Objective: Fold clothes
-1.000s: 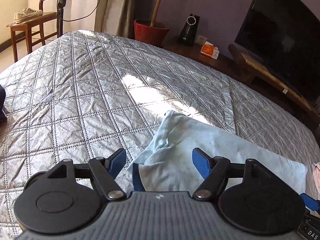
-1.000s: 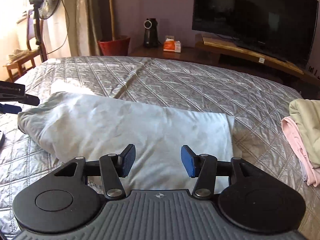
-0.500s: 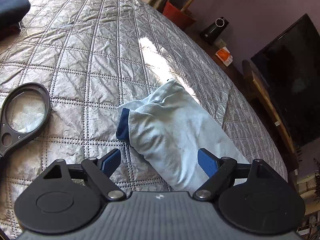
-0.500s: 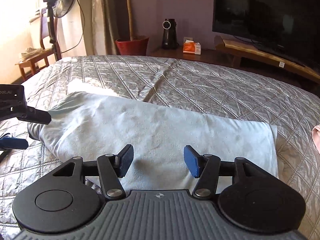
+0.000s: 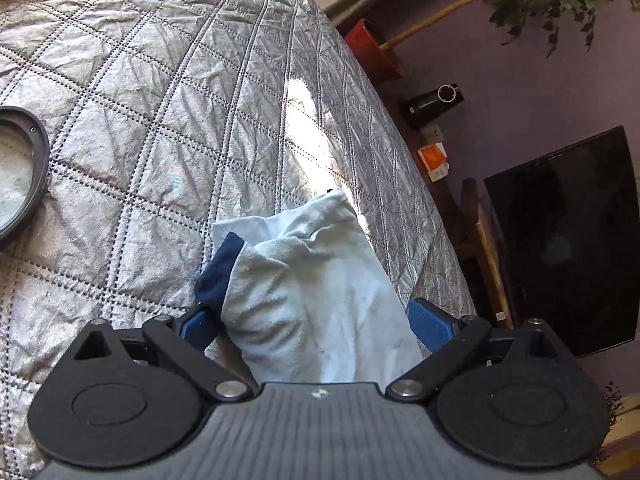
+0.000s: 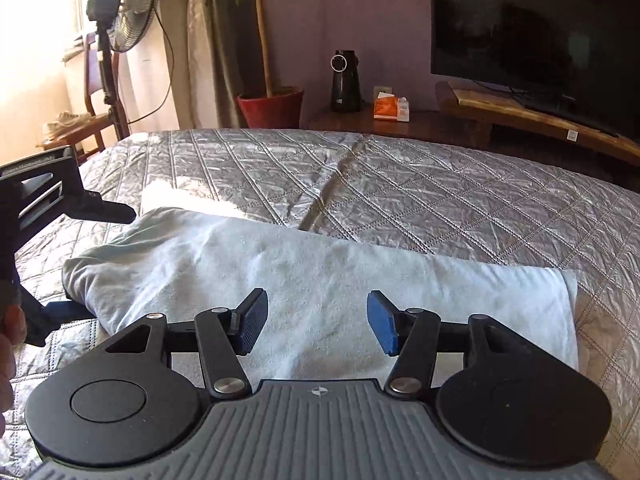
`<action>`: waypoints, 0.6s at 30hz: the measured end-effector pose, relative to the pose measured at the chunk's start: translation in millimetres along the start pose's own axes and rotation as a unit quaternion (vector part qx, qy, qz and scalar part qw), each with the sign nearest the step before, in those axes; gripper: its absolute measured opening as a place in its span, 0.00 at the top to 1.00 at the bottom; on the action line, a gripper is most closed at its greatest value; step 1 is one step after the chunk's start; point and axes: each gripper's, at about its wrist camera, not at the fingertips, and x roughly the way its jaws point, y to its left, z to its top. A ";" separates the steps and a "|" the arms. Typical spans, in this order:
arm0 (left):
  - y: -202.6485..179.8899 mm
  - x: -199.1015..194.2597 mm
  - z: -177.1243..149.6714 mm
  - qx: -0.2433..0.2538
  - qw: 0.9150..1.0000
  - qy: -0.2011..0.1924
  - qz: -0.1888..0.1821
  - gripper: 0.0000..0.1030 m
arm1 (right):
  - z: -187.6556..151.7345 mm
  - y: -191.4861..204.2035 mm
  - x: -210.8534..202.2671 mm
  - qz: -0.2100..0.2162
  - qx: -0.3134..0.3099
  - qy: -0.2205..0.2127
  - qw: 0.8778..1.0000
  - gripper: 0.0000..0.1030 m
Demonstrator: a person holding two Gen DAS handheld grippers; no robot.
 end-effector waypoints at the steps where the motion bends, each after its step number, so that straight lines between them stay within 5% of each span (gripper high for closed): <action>1: 2.9 1.7 1.6 -0.006 1.000 0.004 0.000 0.10 | -0.4 2.4 4.3 -0.003 -0.007 0.008 1.000 0.40; 3: 8.6 5.2 4.7 -0.018 1.000 0.011 0.000 0.36 | -3.1 9.3 16.4 -0.012 -0.035 0.036 0.999 0.50; 4: 11.5 6.9 6.3 -0.024 1.000 0.015 -0.001 0.62 | -4.8 14.0 20.0 -0.017 -0.054 0.044 0.997 0.53; 5: 14.5 8.4 7.7 -0.029 0.999 0.018 -0.002 0.77 | -6.9 19.9 21.1 -0.023 -0.080 0.046 0.995 0.54; 10: 17.5 10.1 11.3 -0.009 1.000 0.026 -0.015 0.85 | -18.1 52.7 20.5 -0.049 -0.206 0.039 0.977 0.73; 18: 9.8 7.0 8.1 0.042 0.999 0.015 -0.023 0.90 | -7.3 34.2 9.3 0.015 -0.130 0.036 0.991 0.76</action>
